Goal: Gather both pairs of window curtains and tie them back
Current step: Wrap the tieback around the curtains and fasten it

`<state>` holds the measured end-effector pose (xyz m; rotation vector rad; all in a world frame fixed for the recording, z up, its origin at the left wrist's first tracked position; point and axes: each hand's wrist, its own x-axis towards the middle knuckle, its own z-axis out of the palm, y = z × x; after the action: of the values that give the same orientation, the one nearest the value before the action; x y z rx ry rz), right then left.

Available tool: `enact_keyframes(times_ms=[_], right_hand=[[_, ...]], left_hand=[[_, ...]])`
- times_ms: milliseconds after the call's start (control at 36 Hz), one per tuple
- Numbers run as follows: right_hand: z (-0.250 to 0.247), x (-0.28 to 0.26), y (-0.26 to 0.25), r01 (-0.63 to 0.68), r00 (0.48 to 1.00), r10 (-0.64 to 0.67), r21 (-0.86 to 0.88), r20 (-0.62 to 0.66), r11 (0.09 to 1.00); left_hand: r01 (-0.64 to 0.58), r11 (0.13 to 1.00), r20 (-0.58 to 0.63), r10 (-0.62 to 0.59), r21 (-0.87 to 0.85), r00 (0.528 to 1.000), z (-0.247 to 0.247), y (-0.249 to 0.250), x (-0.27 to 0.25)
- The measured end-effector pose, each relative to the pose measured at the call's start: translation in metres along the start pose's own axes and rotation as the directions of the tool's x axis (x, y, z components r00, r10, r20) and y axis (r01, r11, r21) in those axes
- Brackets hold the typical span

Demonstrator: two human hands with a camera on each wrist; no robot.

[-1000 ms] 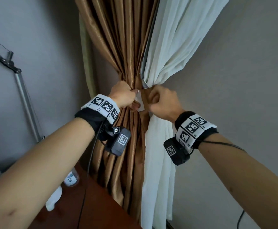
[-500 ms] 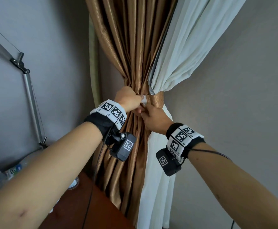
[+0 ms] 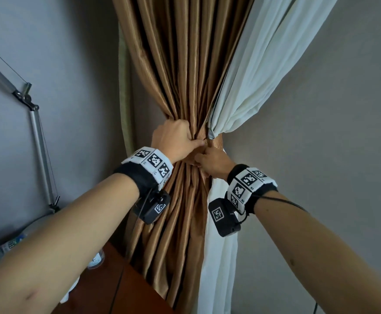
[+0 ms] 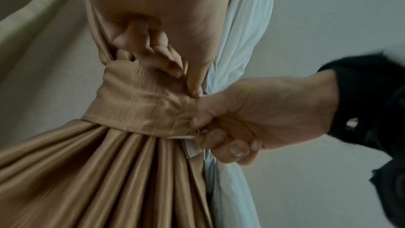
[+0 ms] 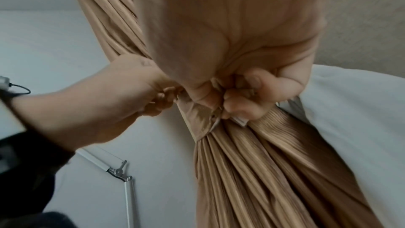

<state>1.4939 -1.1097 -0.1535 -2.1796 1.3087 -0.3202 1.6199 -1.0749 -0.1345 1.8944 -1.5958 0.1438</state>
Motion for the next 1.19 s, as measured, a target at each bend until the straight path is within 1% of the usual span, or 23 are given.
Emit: enact_keyframes(times_ms=[83, 139, 222, 250, 306, 361, 417, 500, 555, 639, 722, 778, 889, 944, 972, 1000, 1083, 1139, 1194], right_hand=[[0.000, -0.002, 0.003, -0.024, 0.999, 0.025, 0.037, -0.034, 0.999], [0.000, -0.001, 0.007, -0.042, 0.997, 0.045, 0.055, -0.058, 0.998], [0.000, 0.001, 0.010, -0.048, 0.997, 0.054, 0.110, -0.049, 0.993], [-0.002, 0.001, 0.010, -0.052, 0.997, 0.058, 0.125, -0.045, 0.991], [-0.003, 0.002, 0.012, -0.033, 0.999, 0.036, 0.116, -0.024, 0.993], [-0.004, 0.001, 0.012, 0.003, 1.000, -0.003, 0.060, -0.016, 0.998], [-0.003, 0.001, 0.013, 0.018, 0.999, -0.016, 0.075, -0.030, 0.997], [0.001, 0.000, 0.013, 0.025, 0.999, -0.021, 0.080, -0.047, 0.997], [0.003, 0.002, 0.016, 0.047, 0.997, -0.042, 0.090, -0.058, 0.995], [0.007, 0.003, 0.020, 0.076, 0.995, -0.070, 0.096, -0.069, 0.992], [0.012, 0.004, 0.027, 0.094, 0.995, -0.086, 0.162, -0.055, 0.982], [0.014, 0.004, 0.029, 0.103, 0.994, -0.092, 0.190, -0.066, 0.976], [0.018, 0.003, 0.031, 0.103, 0.993, -0.086, 0.232, -0.085, 0.967], [0.022, 0.001, 0.033, 0.116, 0.991, -0.094, 0.249, -0.098, 0.962], [0.024, 0.001, 0.035, 0.122, 0.990, -0.095, 0.275, -0.107, 0.954], [0.025, 0.000, 0.037, 0.122, 0.989, -0.090, 0.308, -0.115, 0.944], [0.023, -0.001, 0.038, 0.102, 0.993, -0.068, 0.432, -0.094, 0.896], [0.017, -0.003, 0.036, 0.039, 0.999, -0.035, 0.496, -0.018, 0.868], [0.012, -0.004, 0.034, -0.003, 0.999, -0.022, 0.511, 0.044, 0.859]], left_hand=[[-0.015, 0.992, -0.050, 0.021, 0.125, 0.999, 0.004, 0.009, 0.002], [-0.027, 0.983, -0.046, 0.036, 0.184, 0.998, 0.006, 0.017, 0.000], [-0.087, 0.959, -0.046, 0.104, 0.269, 0.994, 0.009, 0.024, -0.004], [-0.113, 0.953, -0.046, 0.131, 0.280, 0.990, 0.009, 0.026, -0.007], [-0.198, 0.950, -0.031, 0.211, 0.241, 0.977, 0.006, 0.027, -0.011], [-0.296, 0.939, 0.007, 0.299, 0.176, 0.954, 0.000, 0.028, -0.012], [-0.372, 0.917, 0.041, 0.370, 0.146, 0.928, -0.005, 0.027, -0.010], [-0.401, 0.883, 0.088, 0.391, 0.246, 0.916, -0.005, 0.024, -0.001], [-0.405, 0.859, 0.108, 0.391, 0.314, 0.914, 0.000, 0.023, 0.000], [-0.398, 0.843, 0.164, 0.362, 0.362, 0.918, 0.002, 0.024, 0.000], [-0.345, 0.870, 0.270, 0.259, 0.352, 0.927, -0.005, 0.027, 0.007], [-0.305, 0.884, 0.335, 0.185, 0.353, 0.924, -0.006, 0.032, 0.017], [-0.283, 0.878, 0.445, 0.092, 0.386, 0.891, -0.009, 0.042, 0.028], [-0.301, 0.889, 0.499, 0.099, 0.344, 0.861, -0.013, 0.045, 0.028], [-0.308, 0.895, 0.536, 0.094, 0.324, 0.839, -0.014, 0.046, 0.027], [-0.305, 0.904, 0.555, 0.094, 0.301, 0.826, -0.014, 0.046, 0.025], [-0.245, 0.941, 0.564, 0.074, 0.234, 0.822, -0.016, 0.046, 0.022], [-0.207, 0.959, 0.557, 0.066, 0.194, 0.828, -0.017, 0.044, 0.022], [-0.164, 0.972, 0.547, 0.046, 0.169, 0.836, -0.017, 0.041, 0.023]])
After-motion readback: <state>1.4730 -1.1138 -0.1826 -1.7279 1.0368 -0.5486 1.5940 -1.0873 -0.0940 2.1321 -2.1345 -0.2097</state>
